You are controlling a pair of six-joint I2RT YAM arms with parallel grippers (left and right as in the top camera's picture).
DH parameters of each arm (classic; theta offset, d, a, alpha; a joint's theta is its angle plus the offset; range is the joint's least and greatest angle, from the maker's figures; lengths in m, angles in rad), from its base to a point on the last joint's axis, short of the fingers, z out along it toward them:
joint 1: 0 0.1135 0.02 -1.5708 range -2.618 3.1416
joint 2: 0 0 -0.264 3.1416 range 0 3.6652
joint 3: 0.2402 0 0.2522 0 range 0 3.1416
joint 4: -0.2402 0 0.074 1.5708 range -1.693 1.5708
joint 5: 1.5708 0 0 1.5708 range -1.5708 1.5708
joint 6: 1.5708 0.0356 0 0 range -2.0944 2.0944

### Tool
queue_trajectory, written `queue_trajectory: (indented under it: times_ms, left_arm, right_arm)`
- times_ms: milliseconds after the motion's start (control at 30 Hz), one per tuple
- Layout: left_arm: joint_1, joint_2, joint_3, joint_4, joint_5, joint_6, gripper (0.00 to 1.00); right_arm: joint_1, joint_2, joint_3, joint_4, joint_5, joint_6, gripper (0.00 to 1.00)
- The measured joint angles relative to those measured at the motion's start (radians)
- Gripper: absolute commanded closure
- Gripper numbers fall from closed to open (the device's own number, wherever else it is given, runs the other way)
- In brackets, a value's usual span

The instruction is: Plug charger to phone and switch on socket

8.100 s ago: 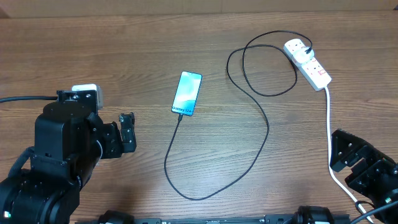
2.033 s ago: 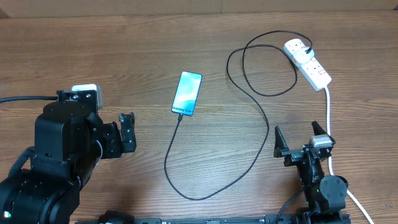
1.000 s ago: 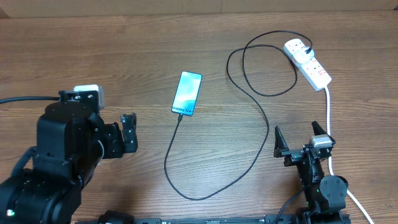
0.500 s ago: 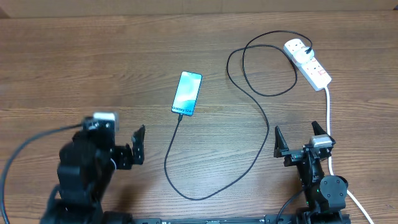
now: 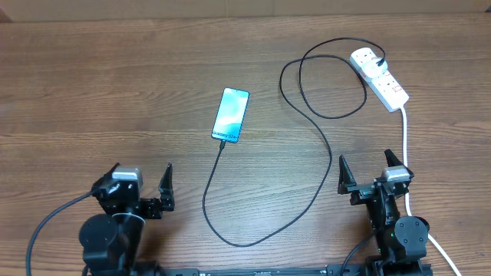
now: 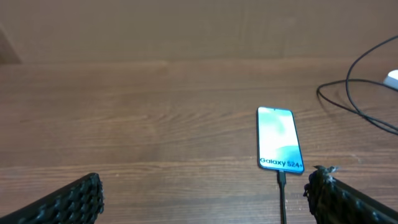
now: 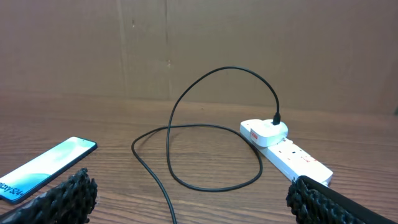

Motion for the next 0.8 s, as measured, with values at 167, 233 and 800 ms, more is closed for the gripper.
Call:
queue_trajectory:
  times_ms: [167, 233, 800]
  left_arm:
    - [0.000, -0.058, -0.114, 0.106, 0.012, 0.000, 0.01]
    - [0.000, -0.079, -0.145, 0.139, 0.012, 0.000, 0.01]
    - [0.000, -0.178, -0.384, 0.443, -0.013, -0.050, 0.00]
  right_arm:
    - [0.000, 0.000, 0.000, 0.000, 0.000, 0.000, 0.00]
    - [0.000, 0.000, 0.000, 0.000, 0.000, 0.000, 0.00]
    - [0.000, 0.000, 0.000, 0.000, 0.000, 0.000, 0.00]
